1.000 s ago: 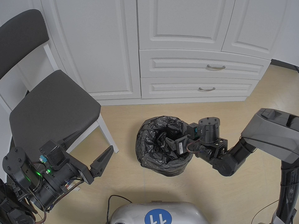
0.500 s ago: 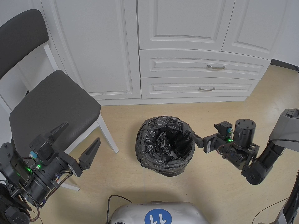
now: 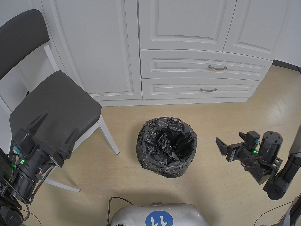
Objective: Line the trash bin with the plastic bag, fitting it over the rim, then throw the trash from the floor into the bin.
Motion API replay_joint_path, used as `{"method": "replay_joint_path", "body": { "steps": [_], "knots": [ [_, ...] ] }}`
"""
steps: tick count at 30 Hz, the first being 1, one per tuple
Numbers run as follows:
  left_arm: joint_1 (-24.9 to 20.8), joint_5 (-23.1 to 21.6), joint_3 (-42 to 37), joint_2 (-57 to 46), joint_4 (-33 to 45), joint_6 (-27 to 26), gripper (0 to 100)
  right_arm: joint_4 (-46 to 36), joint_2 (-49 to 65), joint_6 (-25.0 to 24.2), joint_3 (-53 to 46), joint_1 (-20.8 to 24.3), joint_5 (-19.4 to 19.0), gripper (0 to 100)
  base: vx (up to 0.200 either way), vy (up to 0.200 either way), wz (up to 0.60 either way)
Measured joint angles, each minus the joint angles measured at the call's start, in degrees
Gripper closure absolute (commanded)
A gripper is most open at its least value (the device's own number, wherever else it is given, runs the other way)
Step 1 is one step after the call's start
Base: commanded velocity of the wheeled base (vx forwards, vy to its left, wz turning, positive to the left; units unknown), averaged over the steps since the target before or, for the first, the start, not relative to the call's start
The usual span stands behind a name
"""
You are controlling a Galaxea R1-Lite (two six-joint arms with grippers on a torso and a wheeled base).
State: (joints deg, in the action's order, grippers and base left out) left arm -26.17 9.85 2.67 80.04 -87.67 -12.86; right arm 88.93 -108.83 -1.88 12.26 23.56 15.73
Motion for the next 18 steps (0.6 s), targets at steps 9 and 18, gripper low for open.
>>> {"method": "replay_joint_path", "body": {
  "steps": [9,18],
  "knots": [
    [9.64,0.11,5.99,-10.48,6.74,-2.77,0,-0.33,19.71,3.07,-2.13,0.02,2.96,0,0.000,0.000,0.00],
    [17.05,0.11,16.04,-31.71,36.82,-2.57,0,-10.87,41.87,6.30,-2.88,-2.79,5.13,0,0.000,0.000,0.00]
  ]
}}
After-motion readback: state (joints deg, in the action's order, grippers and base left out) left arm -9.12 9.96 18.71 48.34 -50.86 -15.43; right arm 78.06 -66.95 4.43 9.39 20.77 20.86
